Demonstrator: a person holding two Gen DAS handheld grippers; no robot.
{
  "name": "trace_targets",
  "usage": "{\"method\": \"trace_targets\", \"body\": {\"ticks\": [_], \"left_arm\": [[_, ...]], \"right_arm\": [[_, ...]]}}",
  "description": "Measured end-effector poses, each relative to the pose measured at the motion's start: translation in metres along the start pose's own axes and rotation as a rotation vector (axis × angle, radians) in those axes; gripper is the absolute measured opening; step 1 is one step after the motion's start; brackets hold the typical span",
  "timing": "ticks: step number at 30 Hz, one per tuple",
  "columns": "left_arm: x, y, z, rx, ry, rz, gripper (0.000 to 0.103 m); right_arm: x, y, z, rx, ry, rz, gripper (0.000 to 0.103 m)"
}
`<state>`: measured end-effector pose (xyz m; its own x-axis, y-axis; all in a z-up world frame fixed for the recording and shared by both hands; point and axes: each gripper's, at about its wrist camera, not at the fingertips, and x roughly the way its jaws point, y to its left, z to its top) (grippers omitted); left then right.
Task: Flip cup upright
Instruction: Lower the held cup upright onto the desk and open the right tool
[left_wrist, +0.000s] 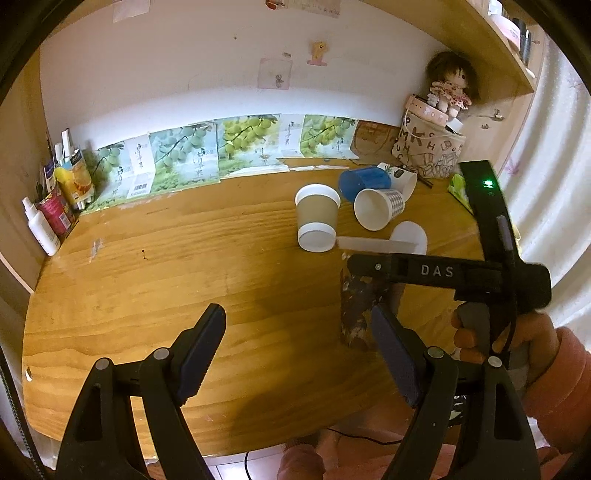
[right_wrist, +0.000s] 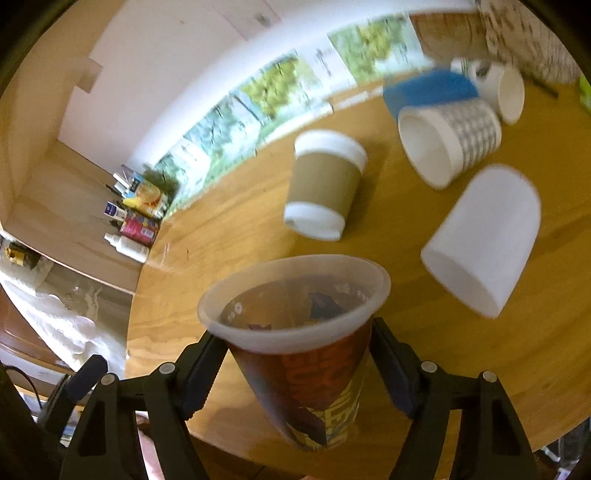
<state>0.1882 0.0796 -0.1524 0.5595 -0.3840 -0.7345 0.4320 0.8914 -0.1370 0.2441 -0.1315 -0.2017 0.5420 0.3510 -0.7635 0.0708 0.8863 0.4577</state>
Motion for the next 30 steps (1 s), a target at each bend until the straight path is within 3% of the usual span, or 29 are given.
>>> {"method": "trace_targets", "body": {"ticks": [6,11,21,30], "left_arm": [[-0.007,0.012,0.004,-0.035,-0.029,0.024,0.083],[-0.010,0.021,0.006,-0.065,-0.039,0.038,0.083],[-0.013,0.024,0.001,-0.080,-0.027,0.078,0.083],[-0.016,0.019,-0.007,-0.124,-0.025,0.083,0.083]], "right_arm": [[-0.019,0.024,-0.010,-0.190,-0.235,-0.122,0.077],[-0.024,0.033,-0.029,-0.294,-0.398,-0.168,0.077],[-0.014,0.031,-0.057,-0.377,-0.476,-0.185,0.077],[-0.011,0.023,-0.068,-0.418,-0.455,-0.173,0.077]]}}
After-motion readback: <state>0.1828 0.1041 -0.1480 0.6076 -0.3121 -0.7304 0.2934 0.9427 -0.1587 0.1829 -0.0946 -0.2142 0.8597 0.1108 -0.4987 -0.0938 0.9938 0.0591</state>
